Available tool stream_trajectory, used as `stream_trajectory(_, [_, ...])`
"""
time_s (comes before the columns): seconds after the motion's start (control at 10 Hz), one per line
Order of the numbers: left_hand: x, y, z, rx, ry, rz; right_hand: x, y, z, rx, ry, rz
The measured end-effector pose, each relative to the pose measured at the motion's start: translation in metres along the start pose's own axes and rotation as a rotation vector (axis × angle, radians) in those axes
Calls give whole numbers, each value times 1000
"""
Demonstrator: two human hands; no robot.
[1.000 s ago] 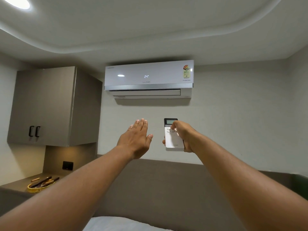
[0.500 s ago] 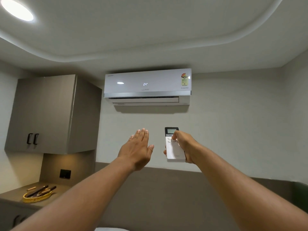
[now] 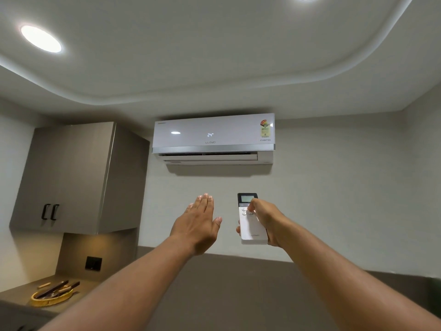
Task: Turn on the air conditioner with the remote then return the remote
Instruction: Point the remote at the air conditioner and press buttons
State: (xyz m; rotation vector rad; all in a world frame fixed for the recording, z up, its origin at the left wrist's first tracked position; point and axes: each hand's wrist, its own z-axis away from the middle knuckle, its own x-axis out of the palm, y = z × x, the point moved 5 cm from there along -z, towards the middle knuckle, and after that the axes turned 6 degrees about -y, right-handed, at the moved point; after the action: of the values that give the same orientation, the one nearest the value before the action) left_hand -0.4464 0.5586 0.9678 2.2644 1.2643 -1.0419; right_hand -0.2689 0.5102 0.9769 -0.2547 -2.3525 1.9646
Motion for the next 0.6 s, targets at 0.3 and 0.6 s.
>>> stream_trajectory(0.3, [-6,3,1,0,-3,4,5,-1,3,-4,15,25])
stream_trajectory(0.6, [-5,2,3,4,-7,20,8,-1,6,4,27,42])
